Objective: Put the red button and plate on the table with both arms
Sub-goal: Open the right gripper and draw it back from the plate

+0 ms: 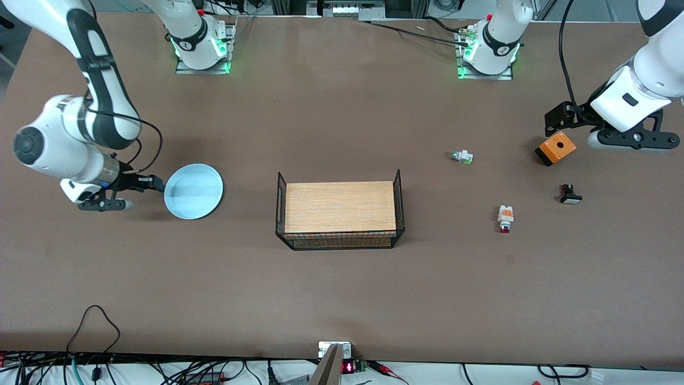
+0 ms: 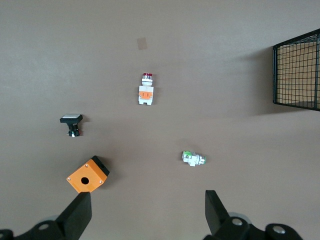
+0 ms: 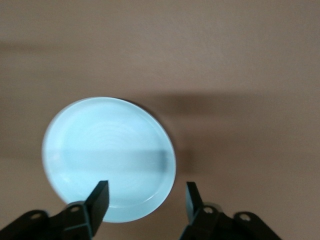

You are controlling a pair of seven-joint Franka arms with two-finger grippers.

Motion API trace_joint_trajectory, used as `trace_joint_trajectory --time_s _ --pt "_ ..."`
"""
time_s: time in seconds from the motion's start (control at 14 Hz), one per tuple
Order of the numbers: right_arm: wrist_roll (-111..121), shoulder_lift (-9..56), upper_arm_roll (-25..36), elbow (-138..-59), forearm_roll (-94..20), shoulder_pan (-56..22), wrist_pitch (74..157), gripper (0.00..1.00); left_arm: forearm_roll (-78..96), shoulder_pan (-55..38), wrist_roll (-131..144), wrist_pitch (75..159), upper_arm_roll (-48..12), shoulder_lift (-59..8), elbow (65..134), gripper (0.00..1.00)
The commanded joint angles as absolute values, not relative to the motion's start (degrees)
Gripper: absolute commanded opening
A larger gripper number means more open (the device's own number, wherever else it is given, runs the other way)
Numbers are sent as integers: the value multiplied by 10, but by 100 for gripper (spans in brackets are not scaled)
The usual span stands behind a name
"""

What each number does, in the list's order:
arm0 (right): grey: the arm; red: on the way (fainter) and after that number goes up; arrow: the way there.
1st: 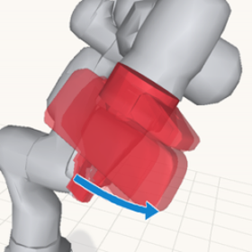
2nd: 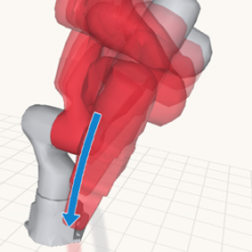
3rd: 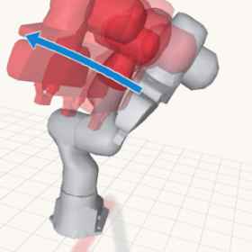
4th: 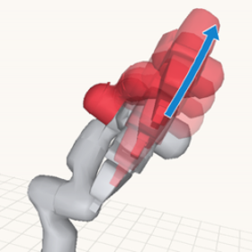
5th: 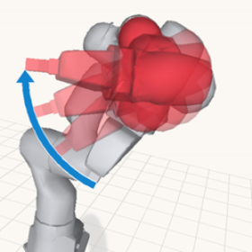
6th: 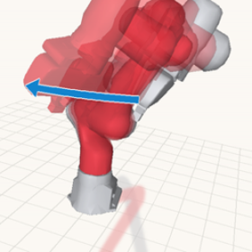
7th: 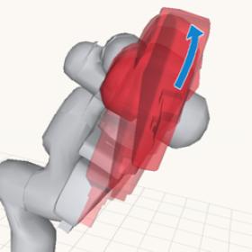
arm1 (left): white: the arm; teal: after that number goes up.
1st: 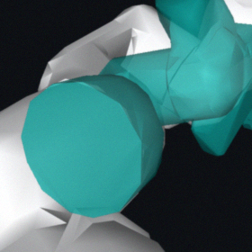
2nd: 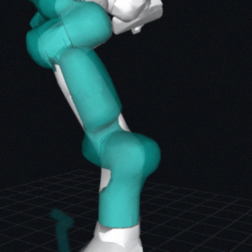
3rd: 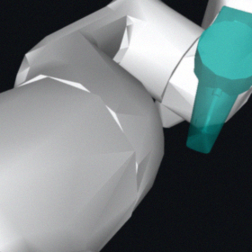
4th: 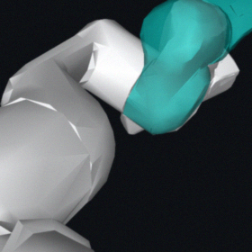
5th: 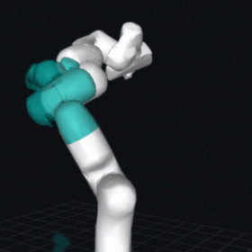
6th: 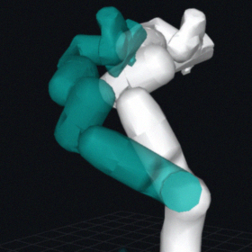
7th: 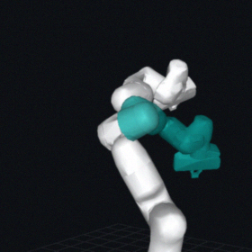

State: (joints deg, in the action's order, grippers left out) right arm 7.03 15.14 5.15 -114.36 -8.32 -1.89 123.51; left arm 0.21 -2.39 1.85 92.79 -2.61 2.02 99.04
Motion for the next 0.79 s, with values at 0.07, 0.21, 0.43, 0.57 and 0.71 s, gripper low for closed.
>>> trace_joint_trajectory --time_s 0.07,0.21,0.43,0.57,0.71 --pt "23 143 45 -1033 -56 -47 1110 100 -7 -25 21 915 -27 24 982 100" --pt "1 143 45 -971 -15 -69 1039 100 -8 -24 21 914 -26 24 978 100" --pt "-6 141 44 -874 22 -94 931 100 -8 -24 21 914 -26 23 976 100" --pt "1 139 48 -824 27 -91 885 100 -8 -24 21 914 -26 23 976 100" --pt "2 129 55 -807 24 -77 873 100 -8 -24 21 914 -26 23 976 100"
